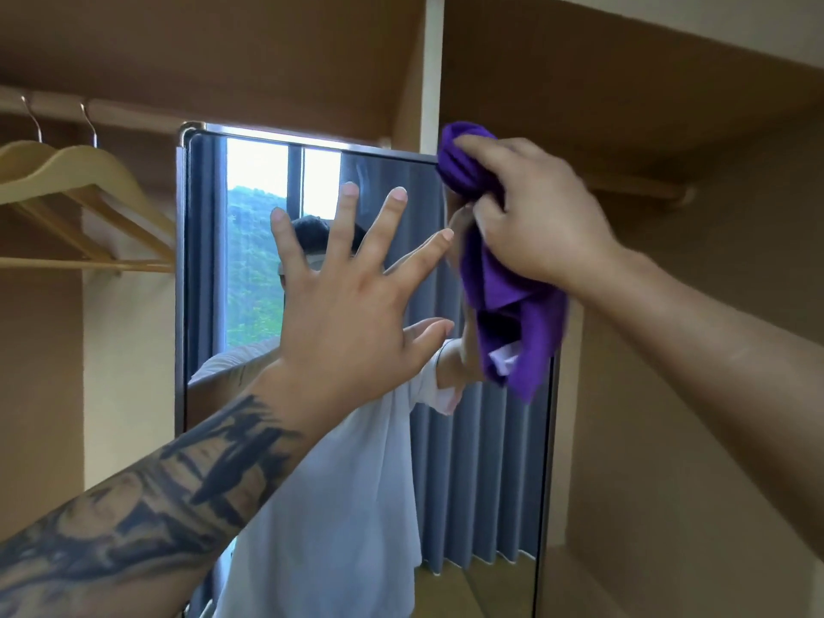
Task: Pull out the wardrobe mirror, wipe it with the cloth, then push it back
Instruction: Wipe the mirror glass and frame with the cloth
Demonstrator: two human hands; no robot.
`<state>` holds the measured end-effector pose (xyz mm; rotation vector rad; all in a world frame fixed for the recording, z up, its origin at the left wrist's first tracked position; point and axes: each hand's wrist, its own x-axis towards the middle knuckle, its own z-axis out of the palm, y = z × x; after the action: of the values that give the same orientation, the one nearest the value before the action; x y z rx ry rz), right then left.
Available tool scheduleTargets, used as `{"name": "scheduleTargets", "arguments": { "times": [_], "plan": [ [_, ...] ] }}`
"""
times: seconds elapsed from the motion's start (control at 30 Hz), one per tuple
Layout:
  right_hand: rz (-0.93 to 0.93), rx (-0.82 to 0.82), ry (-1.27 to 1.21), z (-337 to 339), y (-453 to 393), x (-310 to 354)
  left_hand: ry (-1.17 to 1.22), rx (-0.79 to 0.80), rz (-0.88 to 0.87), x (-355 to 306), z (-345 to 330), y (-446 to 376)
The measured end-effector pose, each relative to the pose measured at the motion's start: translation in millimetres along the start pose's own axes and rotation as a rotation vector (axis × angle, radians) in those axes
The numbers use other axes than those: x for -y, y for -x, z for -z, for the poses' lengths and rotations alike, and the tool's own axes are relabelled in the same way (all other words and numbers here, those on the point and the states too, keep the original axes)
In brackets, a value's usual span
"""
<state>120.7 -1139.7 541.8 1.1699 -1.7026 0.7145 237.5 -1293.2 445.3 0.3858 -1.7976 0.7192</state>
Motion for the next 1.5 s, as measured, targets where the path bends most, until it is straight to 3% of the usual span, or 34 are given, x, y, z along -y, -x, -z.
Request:
{"name": "scheduleTargets", "arguments": {
  "times": [0.17, 0.27, 0.43, 0.6, 0.73, 0.9, 1.03, 1.2, 1.3, 1.4, 1.5],
  "plan": [
    [-0.152, -0.035, 0.166, 12, 9, -38, 0.013, 0.011, 0.021, -3, -2, 0],
    [-0.245, -0.079, 0.146, 3, 3, -24, 0.024, 0.013, 0.041, -5, -2, 1],
    [-0.062, -0.035, -0.023, -6, -11, 25, 0.046, -0.010, 0.033, -6, -2, 2],
    [0.038, 0.002, -0.041, 7, 0, -4, 0.034, 0.001, 0.029, -4, -2, 3],
    [-0.083, -0.089, 0.057, 6, 8, -29, 0.028, 0.013, 0.040, -5, -2, 3],
    [-0.233, -0.217, 0.013, -19, -3, 10, 0.046, -0.002, 0.036, -6, -2, 3],
    [-0.041, -0.186, 0.005, -31, -1, 34, 0.074, -0.038, 0.033, -6, -4, 4],
    [0.119, -0.078, 0.128, -11, 5, -10, 0.027, -0.009, 0.030, -4, -3, 4],
    [-0.009, -0.132, 0.158, -7, 9, -26, 0.021, 0.020, 0.039, -5, -2, 3],
    [-0.175, -0.210, 0.032, -18, 5, -11, 0.022, 0.022, 0.039, -6, -1, 4],
    [-0.122, -0.188, -0.060, -25, 3, 11, 0.029, 0.010, 0.035, -6, -1, 4]
  ]
}}
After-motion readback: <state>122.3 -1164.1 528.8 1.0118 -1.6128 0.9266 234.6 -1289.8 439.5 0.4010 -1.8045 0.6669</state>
